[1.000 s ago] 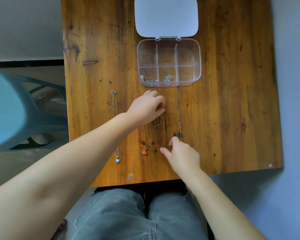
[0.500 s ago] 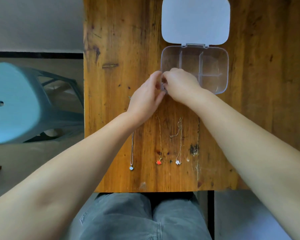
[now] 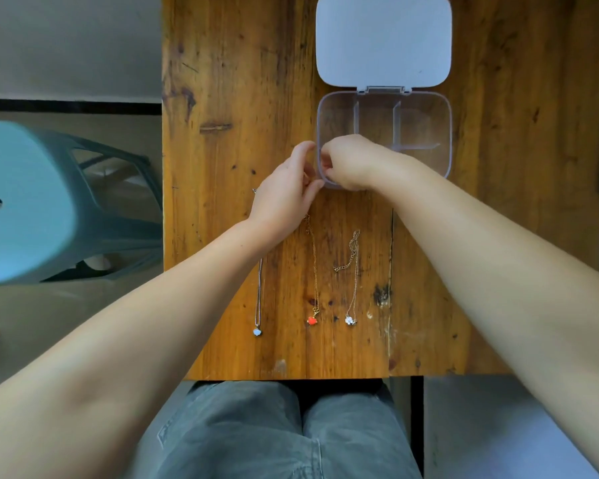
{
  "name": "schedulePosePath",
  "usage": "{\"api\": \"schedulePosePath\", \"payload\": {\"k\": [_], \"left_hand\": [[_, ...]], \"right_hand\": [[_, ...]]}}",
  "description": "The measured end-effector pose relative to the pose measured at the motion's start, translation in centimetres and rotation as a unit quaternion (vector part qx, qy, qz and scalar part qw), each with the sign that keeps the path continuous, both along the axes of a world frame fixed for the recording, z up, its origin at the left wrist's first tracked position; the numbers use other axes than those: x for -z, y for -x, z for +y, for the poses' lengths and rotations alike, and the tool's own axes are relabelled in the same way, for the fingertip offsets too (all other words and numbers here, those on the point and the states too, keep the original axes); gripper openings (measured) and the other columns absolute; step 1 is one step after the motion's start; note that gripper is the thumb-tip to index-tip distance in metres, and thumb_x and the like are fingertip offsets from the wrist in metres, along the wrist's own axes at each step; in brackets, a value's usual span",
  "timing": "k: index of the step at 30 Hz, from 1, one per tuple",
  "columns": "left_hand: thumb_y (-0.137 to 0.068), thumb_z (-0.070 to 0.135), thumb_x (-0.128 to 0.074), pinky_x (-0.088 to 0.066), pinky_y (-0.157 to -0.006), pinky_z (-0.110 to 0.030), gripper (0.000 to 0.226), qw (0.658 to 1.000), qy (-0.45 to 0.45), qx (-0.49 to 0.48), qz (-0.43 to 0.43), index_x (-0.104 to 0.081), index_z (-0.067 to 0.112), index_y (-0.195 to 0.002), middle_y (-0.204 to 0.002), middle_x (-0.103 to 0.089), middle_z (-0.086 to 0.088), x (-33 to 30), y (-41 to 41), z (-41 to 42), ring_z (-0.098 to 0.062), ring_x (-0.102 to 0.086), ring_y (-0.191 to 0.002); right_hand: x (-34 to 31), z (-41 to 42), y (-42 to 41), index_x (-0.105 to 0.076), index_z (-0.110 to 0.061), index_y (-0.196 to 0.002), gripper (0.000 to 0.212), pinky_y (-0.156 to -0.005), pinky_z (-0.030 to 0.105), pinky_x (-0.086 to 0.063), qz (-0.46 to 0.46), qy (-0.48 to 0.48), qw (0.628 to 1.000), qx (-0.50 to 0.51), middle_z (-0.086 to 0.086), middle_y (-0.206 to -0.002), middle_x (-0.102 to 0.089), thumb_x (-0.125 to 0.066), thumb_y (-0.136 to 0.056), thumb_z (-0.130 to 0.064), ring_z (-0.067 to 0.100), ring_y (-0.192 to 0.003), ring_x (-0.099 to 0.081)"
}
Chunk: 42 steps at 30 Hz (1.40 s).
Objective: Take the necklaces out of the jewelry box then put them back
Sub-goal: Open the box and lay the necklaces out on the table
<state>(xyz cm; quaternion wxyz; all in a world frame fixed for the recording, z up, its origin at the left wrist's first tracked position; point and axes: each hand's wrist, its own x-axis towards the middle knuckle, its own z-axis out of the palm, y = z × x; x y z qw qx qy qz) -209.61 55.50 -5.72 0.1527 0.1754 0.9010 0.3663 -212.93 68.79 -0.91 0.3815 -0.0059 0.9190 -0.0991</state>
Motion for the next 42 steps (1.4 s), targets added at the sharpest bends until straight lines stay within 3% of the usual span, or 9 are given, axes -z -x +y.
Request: {"api": "schedulePosePath", "payload": {"k": [5,7,10,13,18,22,26,35,42], "left_hand": [[-0.086,0.016,-0.057,-0.041,-0.1,-0.039,0.053,0.988,0.017,0.039,0.148,-0.039,0.006,-0.135,-0.133,-0.049,-0.017,-2.0,-0.9,1.3,-0.03,-0.046,-0.122],[-0.087,0.019,-0.056,-0.039,-0.103,-0.037,0.045,0.985,-0.069,0.082,0.132,-0.046,0.005,-0.128,-0.126,-0.056,-0.011,-3.7,-1.6,3.1,-0.023,-0.05,-0.119],[-0.088,0.008,-0.051,-0.045,-0.095,-0.038,0.012,0.976,-0.146,0.126,0.099,-0.059,0.004,-0.097,-0.085,-0.059,0.002,-5.3,-2.5,5.3,-0.017,-0.057,-0.084],[-0.094,0.013,-0.045,-0.043,-0.068,-0.03,0.017,0.979,-0.116,0.136,0.1,-0.059,0.004,-0.09,-0.078,-0.062,-0.004,-5.7,-3.5,7.0,-0.019,-0.054,-0.072],[-0.098,0.018,-0.041,-0.043,-0.066,-0.036,0.021,0.975,-0.022,0.208,0.076,-0.056,0.004,-0.093,-0.083,-0.061,-0.007,-4.0,-4.1,8.3,-0.026,-0.054,-0.078],[-0.097,0.015,-0.042,-0.032,-0.063,-0.029,0.02,0.981,-0.036,0.189,0.037,-0.05,0.013,-0.079,-0.076,-0.055,-0.002,-3.3,-4.3,10.2,-0.019,-0.047,-0.071],[-0.095,0.007,-0.039,-0.045,-0.071,-0.035,0.021,0.972,-0.018,0.233,-0.012,-0.059,0.002,-0.089,-0.091,-0.065,-0.011,-2.9,-5.3,12.4,-0.026,-0.057,-0.082],[-0.089,0.009,-0.048,-0.048,-0.079,-0.033,0.019,0.963,0.099,0.248,-0.02,-0.067,0.006,-0.092,-0.1,-0.063,-0.01,-1.3,-5.9,14.2,-0.026,-0.058,-0.091],[-0.091,0.011,-0.049,-0.048,-0.075,-0.037,0.016,0.969,0.095,0.229,0.006,-0.063,0.008,-0.098,-0.101,-0.061,-0.01,-2.1,-5.5,12.0,-0.026,-0.056,-0.092]], "right_hand": [[-3.1,3.3,-4.0,-0.055,-0.019,-0.098,0.007,-0.06,0.024,-0.05,0.176,0.244,0.934,0.192,-0.004,-0.081,-0.062,-0.048,-0.096,-0.022,0.009,-0.069,-0.06],[-4.8,4.6,-6.1,-0.052,-0.017,-0.096,0.005,-0.049,0.017,-0.046,0.152,0.421,0.856,0.261,-0.003,-0.069,-0.061,-0.048,-0.097,-0.018,0.007,-0.054,-0.058],[-6.6,6.2,-9.0,-0.054,-0.016,-0.094,0.006,-0.053,0.018,-0.051,0.088,0.605,0.698,0.372,0.001,-0.073,-0.067,-0.049,-0.096,-0.014,0.012,-0.064,-0.066],[-7.2,9.2,-12.8,-0.06,-0.019,-0.09,0.01,-0.058,0.016,-0.054,0.074,0.658,0.598,0.452,-0.001,-0.079,-0.071,-0.052,-0.092,-0.013,0.01,-0.072,-0.068],[-5.1,11.6,-20.3,-0.067,-0.021,-0.081,0.016,-0.055,0.016,-0.053,0.069,0.635,0.53,0.558,-0.002,-0.077,-0.068,-0.056,-0.087,-0.012,0.007,-0.068,-0.064],[-1.6,10.7,-26.3,-0.069,-0.023,-0.081,0.014,-0.056,0.018,-0.052,0.066,0.552,0.549,0.624,0.0,-0.079,-0.07,-0.062,-0.084,-0.01,0.01,-0.069,-0.065],[2.1,8.3,-29.7,-0.061,-0.017,-0.102,0.016,-0.061,0.018,-0.054,0.041,0.403,0.622,0.67,0.004,-0.09,-0.074,-0.063,-0.088,-0.01,0.013,-0.078,-0.071],[4.2,4.1,-29.5,-0.064,-0.019,-0.092,0.004,-0.064,0.013,-0.043,0.15,0.15,0.794,0.569,-0.003,-0.097,-0.062,-0.06,-0.091,-0.021,0.012,-0.083,-0.059],[2.6,5.9,-27.5,-0.058,-0.016,-0.104,0.014,-0.055,0.017,-0.041,0.16,0.116,0.832,0.518,0.001,-0.09,-0.065,-0.057,-0.093,-0.025,0.012,-0.074,-0.06]]}}
